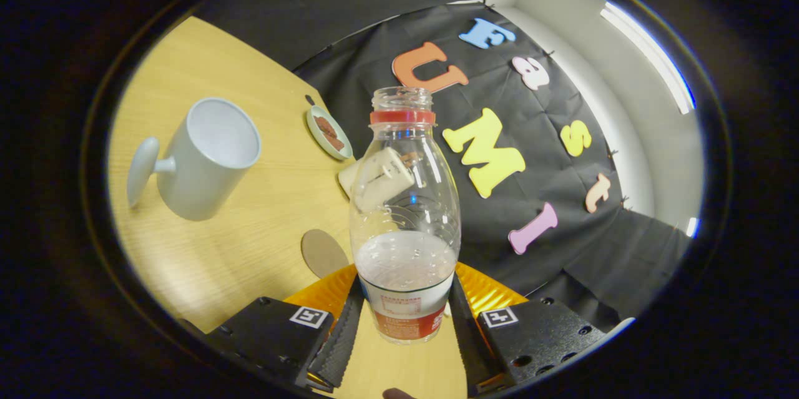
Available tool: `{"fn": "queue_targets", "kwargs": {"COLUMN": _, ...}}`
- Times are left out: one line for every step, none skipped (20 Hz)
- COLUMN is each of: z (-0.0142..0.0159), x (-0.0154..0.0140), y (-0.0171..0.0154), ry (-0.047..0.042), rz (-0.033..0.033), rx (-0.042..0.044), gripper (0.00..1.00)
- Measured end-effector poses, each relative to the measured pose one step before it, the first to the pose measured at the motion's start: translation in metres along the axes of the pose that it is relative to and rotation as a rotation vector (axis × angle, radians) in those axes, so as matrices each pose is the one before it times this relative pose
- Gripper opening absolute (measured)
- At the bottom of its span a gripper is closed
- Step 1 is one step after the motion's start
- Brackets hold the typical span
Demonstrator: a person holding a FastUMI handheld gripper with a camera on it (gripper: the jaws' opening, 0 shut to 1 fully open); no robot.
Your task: Take the bottle from table, then pour the juice into the cup, finally place the bottle on the coaster
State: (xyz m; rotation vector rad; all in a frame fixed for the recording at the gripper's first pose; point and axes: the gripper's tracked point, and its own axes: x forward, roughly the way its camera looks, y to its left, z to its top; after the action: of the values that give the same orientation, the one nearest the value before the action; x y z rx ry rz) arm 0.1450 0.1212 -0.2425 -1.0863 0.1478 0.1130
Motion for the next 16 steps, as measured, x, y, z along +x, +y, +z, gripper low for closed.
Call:
{"fn": "queue_targets", "kwargs": {"z": 0.00216, "x": 0.00184, "y": 0.00107, "ry": -0.0048, "rz": -0.00311, "rx": -0.04396, "gripper": 0.74}}
{"fn": "queue_targets", "kwargs": {"z": 0.00181, "x": -0.00119, "y": -0.00015, "ry": -0.00516, "rz": -0.0026, "rx": -0.04636, "gripper": 0.74}}
{"fn": "queue_targets", "kwargs": {"z": 0.00312, "x": -0.00195, "y": 0.00116, "ry": -0.00665, "rz": -0.00553, "rx": -0.04733, "gripper": 0.74}}
{"fn": "queue_targets", "kwargs": {"z": 0.00284, "x": -0.00122, "y": 0.00031, "ry": -0.00777, "rz": -0.00484, "rx": -0.0436, "gripper": 0.74}}
{"fn": "queue_targets", "kwargs": {"z": 0.00095, "x": 0.00142, "y": 0.00215, "ry": -0.00526, "rz": 0.00094, "rx": -0.03468, "gripper": 0.74}}
{"fn": "queue_targets", "kwargs": {"z": 0.00137, "x": -0.00044, "y": 0.00309, "ry": -0.00265, "rz": 0.0091, "rx": -0.02496, "gripper": 0.74}}
{"fn": "queue_targets", "kwargs": {"z": 0.00008, "x": 0.00556, "y": 0.00493, "ry": 0.00061, "rz": 0.00857, "rx": -0.01982, "gripper": 0.74}}
{"fn": "queue_targets", "kwargs": {"z": -0.00004, "x": 0.00145, "y": 0.00187, "ry": 0.00069, "rz": 0.00304, "rx": -0.02222, "gripper": 0.74}}
{"fn": "queue_targets", "kwargs": {"z": 0.00191, "x": -0.00067, "y": -0.0027, "ry": -0.0017, "rz": -0.00436, "rx": -0.02572, "gripper": 0.74}}
{"fn": "queue_targets", "kwargs": {"z": 0.00203, "x": 0.00071, "y": -0.00102, "ry": -0.00458, "rz": -0.00272, "rx": -0.02726, "gripper": 0.74}}
{"fn": "queue_targets", "kwargs": {"z": 0.00139, "x": 0.00056, "y": 0.00129, "ry": -0.00324, "rz": 0.00042, "rx": -0.02824, "gripper": 0.74}}
{"fn": "queue_targets", "kwargs": {"z": -0.00064, "x": -0.0001, "y": 0.0, "ry": -0.00259, "rz": -0.00128, "rx": -0.02732, "gripper": 0.74}}
{"fn": "queue_targets", "kwargs": {"z": 0.00009, "x": -0.00146, "y": 0.0004, "ry": -0.00301, "rz": -0.00138, "rx": -0.0269, "gripper": 0.74}}
{"fn": "queue_targets", "kwargs": {"z": 0.00077, "x": -0.00043, "y": -0.0007, "ry": -0.00354, "rz": -0.00202, "rx": -0.0249, "gripper": 0.74}}
{"fn": "queue_targets", "kwargs": {"z": 0.00066, "x": -0.00063, "y": -0.00289, "ry": -0.00401, "rz": -0.00375, "rx": -0.02219, "gripper": 0.74}}
{"fn": "queue_targets", "kwargs": {"z": 0.00121, "x": -0.00143, "y": -0.00183, "ry": -0.00277, "rz": -0.00389, "rx": -0.01689, "gripper": 0.74}}
